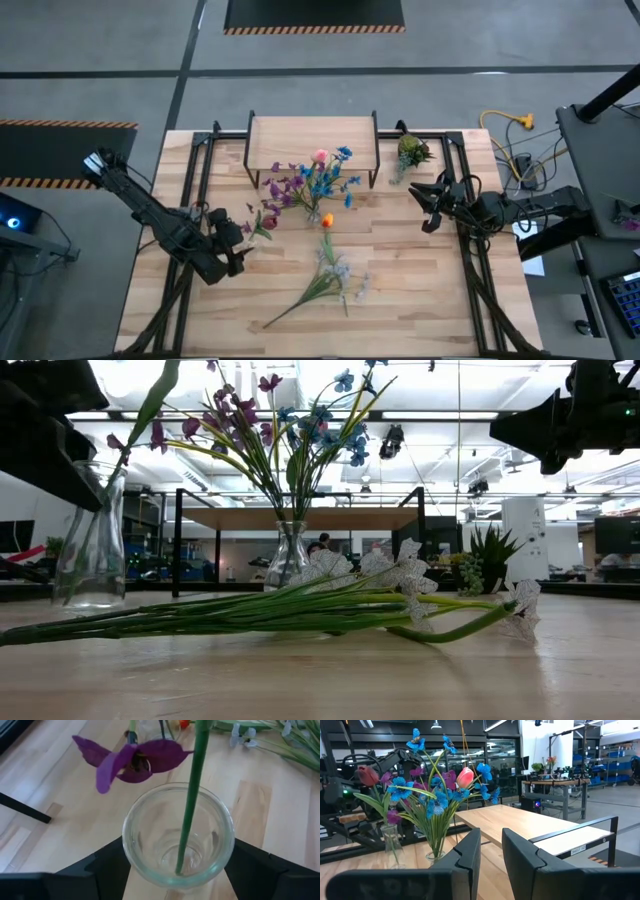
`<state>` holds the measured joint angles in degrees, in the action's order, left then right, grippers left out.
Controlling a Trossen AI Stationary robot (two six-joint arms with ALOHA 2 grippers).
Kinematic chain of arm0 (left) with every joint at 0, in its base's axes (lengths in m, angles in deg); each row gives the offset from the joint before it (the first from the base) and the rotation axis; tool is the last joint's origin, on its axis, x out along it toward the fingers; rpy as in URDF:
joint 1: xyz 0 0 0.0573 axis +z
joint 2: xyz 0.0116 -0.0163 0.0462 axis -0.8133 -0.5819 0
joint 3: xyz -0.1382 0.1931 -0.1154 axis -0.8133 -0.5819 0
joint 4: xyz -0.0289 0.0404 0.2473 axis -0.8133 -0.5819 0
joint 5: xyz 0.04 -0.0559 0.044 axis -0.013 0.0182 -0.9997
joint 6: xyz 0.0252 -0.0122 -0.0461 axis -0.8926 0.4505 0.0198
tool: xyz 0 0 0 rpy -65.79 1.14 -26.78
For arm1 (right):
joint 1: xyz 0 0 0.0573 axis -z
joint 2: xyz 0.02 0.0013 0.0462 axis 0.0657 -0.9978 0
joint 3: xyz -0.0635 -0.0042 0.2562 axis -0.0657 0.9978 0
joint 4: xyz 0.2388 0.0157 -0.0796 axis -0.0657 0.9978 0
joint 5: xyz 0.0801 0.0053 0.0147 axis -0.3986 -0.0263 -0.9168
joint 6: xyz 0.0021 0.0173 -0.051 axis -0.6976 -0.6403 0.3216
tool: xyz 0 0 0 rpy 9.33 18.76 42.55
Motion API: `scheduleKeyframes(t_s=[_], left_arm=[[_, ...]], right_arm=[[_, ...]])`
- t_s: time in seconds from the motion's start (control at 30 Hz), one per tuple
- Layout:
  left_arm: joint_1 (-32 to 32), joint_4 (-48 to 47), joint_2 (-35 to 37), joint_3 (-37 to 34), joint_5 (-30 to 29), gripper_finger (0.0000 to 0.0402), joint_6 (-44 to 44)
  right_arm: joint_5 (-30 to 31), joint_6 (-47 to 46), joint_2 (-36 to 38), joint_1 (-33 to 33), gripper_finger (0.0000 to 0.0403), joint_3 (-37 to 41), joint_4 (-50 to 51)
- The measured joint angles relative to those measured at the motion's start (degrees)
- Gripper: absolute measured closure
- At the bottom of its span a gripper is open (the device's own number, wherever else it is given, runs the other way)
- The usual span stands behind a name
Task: Pick and place flowers into a vace then onto a shelf
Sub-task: Adjust the left transparent vase
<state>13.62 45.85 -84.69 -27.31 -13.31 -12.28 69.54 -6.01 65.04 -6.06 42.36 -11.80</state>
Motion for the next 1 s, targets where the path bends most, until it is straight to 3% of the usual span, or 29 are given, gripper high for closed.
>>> scheduleKeyframes(t_s=[0.37,0.73,1.0], left_arm=[[0.0,0.99,-0.04,0.0,-0.34,0.0239,-0.02],[0.0,13.95,-0.07,0.22,-0.57,0.0233,-7.62],[0.1,18.63,-2.23,0.1,-2.63,0.023,-6.07]], right_arm=[[0.0,0.01,0.0,0.0,0.033,0.0,0.0],[0.0,0.01,0.0,0.0,0.033,0.0,0.0],[-0.02,0.01,0.0,0.0,0.033,0.0,0.0]])
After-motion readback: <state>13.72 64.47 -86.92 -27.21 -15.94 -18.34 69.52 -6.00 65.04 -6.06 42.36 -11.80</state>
